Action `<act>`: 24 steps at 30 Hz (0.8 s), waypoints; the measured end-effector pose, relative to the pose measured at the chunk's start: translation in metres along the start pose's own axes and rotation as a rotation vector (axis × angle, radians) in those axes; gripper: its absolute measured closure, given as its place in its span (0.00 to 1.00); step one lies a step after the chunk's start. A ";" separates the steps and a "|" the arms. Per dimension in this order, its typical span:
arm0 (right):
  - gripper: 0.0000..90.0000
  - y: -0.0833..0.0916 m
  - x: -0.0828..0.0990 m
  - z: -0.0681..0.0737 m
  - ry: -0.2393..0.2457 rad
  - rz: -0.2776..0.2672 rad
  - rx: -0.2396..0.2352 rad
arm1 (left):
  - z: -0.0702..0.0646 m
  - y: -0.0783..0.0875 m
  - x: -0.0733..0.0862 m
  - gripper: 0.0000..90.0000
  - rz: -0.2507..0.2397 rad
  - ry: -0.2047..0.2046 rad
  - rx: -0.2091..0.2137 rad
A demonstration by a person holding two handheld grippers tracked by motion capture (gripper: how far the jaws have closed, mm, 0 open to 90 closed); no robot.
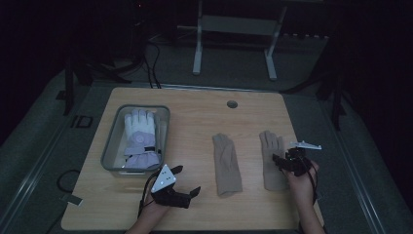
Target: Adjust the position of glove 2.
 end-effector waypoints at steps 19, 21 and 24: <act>0.57 -0.019 -0.008 -0.007 0.151 0.065 -0.026 | -0.002 0.000 0.000 0.03 -0.003 0.001 0.008; 0.56 -0.026 -0.005 -0.008 0.163 0.082 -0.022 | -0.002 0.000 0.000 0.03 -0.002 0.002 0.006; 0.55 -0.030 -0.003 -0.009 0.169 0.078 -0.024 | -0.002 0.000 0.000 0.03 -0.002 0.002 0.008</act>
Point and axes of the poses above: each handheld gripper's, and its own axes: y roughly backward along the jaws, x roughly out of its underside, z roughly to its left, the point moved 7 cm from there along -y, roughly forward along the jaws, and after that the axes turned 10 degrees about -x, right-handed, at the moved point
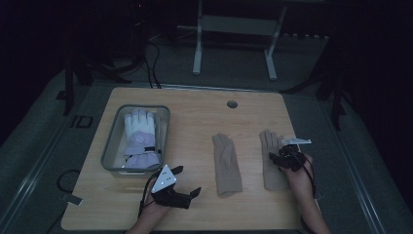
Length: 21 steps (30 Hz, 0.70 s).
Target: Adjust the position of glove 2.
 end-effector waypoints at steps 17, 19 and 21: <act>0.88 0.006 -0.002 0.006 -0.073 -0.045 0.034 | 0.001 0.001 0.000 0.03 0.000 0.003 -0.006; 0.88 0.013 -0.007 0.008 -0.078 -0.060 0.033 | 0.002 0.001 0.000 0.03 0.001 0.005 -0.005; 0.88 0.022 -0.014 0.011 -0.082 -0.072 0.033 | 0.001 0.000 0.000 0.03 0.003 0.003 -0.007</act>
Point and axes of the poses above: each handheld gripper's, and its own axes: y roughly backward along the jaws, x roughly out of its underside, z roughly to its left, the point moved 7 cm from there along -y, roughly forward along the jaws, and after that the axes turned 10 degrees about -x, right-handed, at the moved point
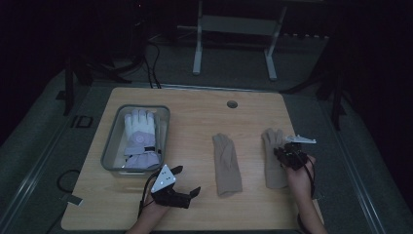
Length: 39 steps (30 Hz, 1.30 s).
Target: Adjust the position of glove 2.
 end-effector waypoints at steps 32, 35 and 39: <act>0.88 -0.008 -0.050 0.159 0.063 -0.057 -0.245 | 0.002 0.005 -0.004 0.03 -0.021 -0.003 -0.007; 0.88 -0.016 -0.046 0.163 0.061 -0.039 -0.253 | 0.001 0.005 -0.004 0.03 -0.021 -0.002 -0.005; 0.87 -0.024 -0.040 0.164 0.053 -0.018 -0.256 | 0.001 0.005 -0.004 0.03 -0.019 -0.002 -0.004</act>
Point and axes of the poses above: each handheld gripper's, and its own axes: y roughly backward along the jaws, x roughly out of its underside, z roughly to its left, the point moved 7 cm from there along -y, roughly forward along the jaws, and after that the axes turned 10 degrees about -x, right-handed, at the moved point
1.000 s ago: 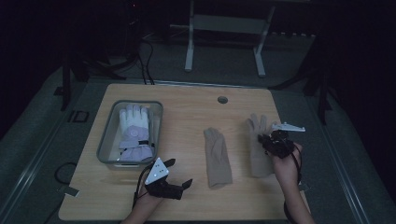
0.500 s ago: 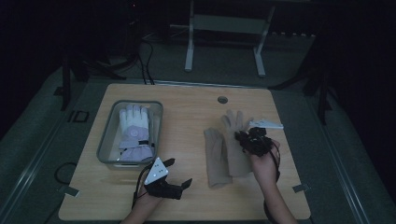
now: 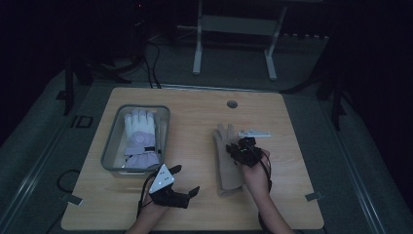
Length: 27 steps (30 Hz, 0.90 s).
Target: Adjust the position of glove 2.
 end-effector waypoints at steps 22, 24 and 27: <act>0.54 -0.042 0.030 -0.007 0.011 0.131 -0.019 | -0.002 -0.001 0.001 0.03 0.007 -0.005 0.008; 0.48 -0.041 0.029 -0.005 0.019 0.128 -0.031 | -0.002 -0.001 0.001 0.03 0.006 -0.006 0.008; 0.49 -0.034 0.025 -0.006 0.022 0.115 -0.032 | -0.002 -0.001 0.001 0.03 0.005 -0.005 0.009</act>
Point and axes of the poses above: each handheld gripper's, and its own axes: y roughly backward along the jaws, x roughly out of its underside, z roughly to its left, the point moved 7 cm from there along -y, roughly forward along the jaws, and after that the axes turned 10 degrees about -x, right-handed, at the moved point
